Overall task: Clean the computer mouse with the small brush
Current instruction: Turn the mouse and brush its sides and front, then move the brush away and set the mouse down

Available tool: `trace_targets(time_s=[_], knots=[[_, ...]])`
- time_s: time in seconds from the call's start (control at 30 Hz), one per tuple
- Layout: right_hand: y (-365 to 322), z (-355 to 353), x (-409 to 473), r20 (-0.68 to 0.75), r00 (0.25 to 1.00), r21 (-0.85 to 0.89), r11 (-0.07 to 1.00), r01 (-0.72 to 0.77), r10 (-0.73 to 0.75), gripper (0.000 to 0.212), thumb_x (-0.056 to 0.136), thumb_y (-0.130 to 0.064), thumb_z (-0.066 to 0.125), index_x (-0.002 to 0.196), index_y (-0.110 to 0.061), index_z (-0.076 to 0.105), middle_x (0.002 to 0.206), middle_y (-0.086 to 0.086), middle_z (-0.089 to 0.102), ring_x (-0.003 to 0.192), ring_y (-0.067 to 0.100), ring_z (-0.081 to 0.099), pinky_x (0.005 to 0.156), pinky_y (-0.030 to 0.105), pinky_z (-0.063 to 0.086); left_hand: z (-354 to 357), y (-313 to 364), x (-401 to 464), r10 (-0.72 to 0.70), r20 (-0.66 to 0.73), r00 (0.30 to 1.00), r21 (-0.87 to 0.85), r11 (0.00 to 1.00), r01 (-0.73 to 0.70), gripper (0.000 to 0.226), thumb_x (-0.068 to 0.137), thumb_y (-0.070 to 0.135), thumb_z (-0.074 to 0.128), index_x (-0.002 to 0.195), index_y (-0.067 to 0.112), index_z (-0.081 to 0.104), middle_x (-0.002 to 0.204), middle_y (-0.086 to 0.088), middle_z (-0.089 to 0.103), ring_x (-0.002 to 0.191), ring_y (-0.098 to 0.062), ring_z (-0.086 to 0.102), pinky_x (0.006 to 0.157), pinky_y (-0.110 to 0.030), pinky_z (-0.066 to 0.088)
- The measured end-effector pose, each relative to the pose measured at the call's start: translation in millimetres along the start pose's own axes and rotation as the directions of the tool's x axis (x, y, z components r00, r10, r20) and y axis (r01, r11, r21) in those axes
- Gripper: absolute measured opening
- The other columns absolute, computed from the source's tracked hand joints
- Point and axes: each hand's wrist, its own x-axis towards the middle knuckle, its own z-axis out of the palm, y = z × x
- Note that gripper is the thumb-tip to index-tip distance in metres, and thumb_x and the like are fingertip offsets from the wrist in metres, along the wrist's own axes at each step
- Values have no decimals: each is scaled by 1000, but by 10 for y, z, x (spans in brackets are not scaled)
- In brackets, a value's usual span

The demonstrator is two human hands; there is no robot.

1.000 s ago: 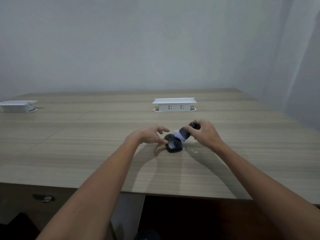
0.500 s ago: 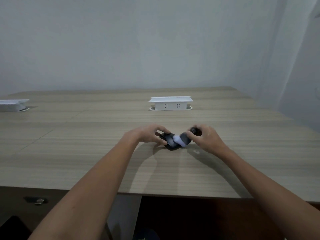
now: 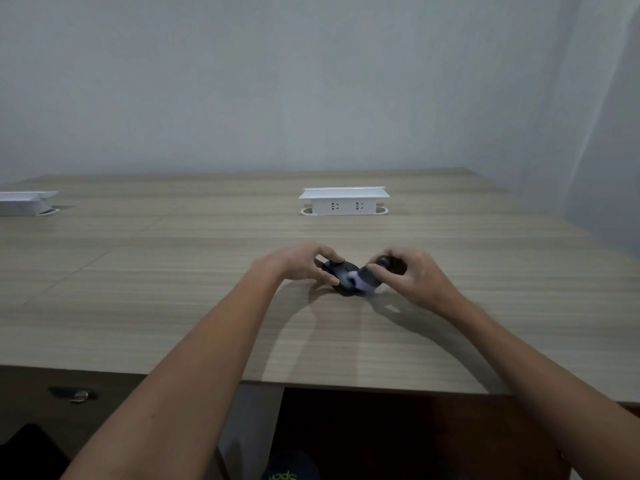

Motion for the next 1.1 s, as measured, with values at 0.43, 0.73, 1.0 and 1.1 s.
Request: trace_targets(time_s=[0.43,0.73,1.0,1.1], knots=[[72,-18,83,39,998,-82,996,-40,44,8,86,-21,71,84,-15,75,76,-4,73,70,11,65,65,24,45,-13,25,-7,-6,0,1000,9,1000,6,58,76,32,84,130,24,63,131,6,64,114,-16,65,106,-40,47],[25,12,54,88,995,-12,999,-49,50,8,88,-25,72,88,-17,76,79,-3,75,75,11,68,68,21,49,-22,98,-70,10,-14,1000,42,999,-10,54,80,29,81,130,22,63,132,5,63,113,-17,64,103,-34,48],[136,-84,88,-111,988,-81,989,-120,111,8,87,-19,70,86,-13,75,79,-2,73,73,11,64,63,11,43,30,43,-142,9,-95,995,4,1000,-9,39,81,22,79,117,14,66,120,0,62,113,-22,62,100,-36,50],[218,-89,54,-153,973,-52,982,-182,172,9,87,-19,71,91,-13,76,79,-4,72,72,10,62,64,14,43,98,34,-129,5,-111,994,-2,1000,-5,32,82,21,79,110,20,64,119,1,64,114,-21,61,99,-37,50]])
